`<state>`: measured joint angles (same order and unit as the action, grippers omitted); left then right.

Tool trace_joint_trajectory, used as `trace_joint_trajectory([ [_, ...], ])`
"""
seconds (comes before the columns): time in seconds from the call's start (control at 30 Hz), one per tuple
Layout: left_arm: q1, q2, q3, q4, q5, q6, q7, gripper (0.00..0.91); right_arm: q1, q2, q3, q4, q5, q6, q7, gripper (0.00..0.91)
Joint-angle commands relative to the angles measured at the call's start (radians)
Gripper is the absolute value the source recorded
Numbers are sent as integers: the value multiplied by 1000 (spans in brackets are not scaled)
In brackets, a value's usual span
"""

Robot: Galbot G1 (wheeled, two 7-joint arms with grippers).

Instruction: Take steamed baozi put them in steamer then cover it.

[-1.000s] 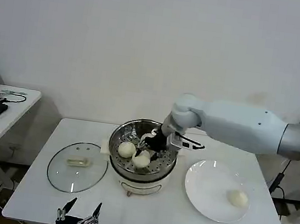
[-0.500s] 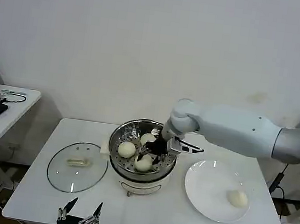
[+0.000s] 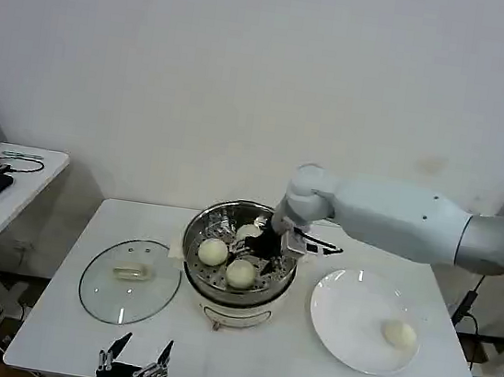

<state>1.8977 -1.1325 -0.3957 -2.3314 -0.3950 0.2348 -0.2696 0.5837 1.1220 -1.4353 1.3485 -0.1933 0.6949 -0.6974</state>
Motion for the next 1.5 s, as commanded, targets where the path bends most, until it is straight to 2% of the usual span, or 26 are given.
trace_joint_trajectory([
  [0.03, -1, 0, 1, 1, 1, 0, 0, 907, 26, -2, 1, 2, 8, 2, 1, 907],
  [0.3, -10, -1, 0, 1, 1, 2, 1, 907, 65, -29, 6, 12, 39, -20, 4, 907],
  [0.57, -11, -5, 0, 2, 2, 3, 1, 907, 102, -92, 9, 24, 88, -56, 7, 907],
  [0.8, -11, -9, -5, 2, 1, 2, 1, 907, 150, -151, -33, 52, 182, -118, 9, 907],
  [0.93, -19, -10, -5, 5, 1, 2, 1, 907, 177, -183, -50, 55, 229, -178, 18, 907],
  [1.07, -26, -13, -2, 10, 1, 2, 1, 907, 218, -226, -100, 78, 341, -271, 29, 907],
  [1.23, -28, -11, 3, 12, 2, 2, 1, 907, 251, -278, -147, 90, 377, -334, 34, 907],
  [1.37, -36, -12, 4, 22, 2, 2, 2, 907, 286, -332, -191, 109, 411, -438, 73, 907],
  [1.43, -37, -11, 6, 26, 2, 2, 1, 907, 309, -350, -221, 110, 450, -460, 73, 907],
  [1.5, -37, -11, 7, 27, 2, 2, 2, 907, 341, -381, -271, 128, 505, -517, 66, 907],
])
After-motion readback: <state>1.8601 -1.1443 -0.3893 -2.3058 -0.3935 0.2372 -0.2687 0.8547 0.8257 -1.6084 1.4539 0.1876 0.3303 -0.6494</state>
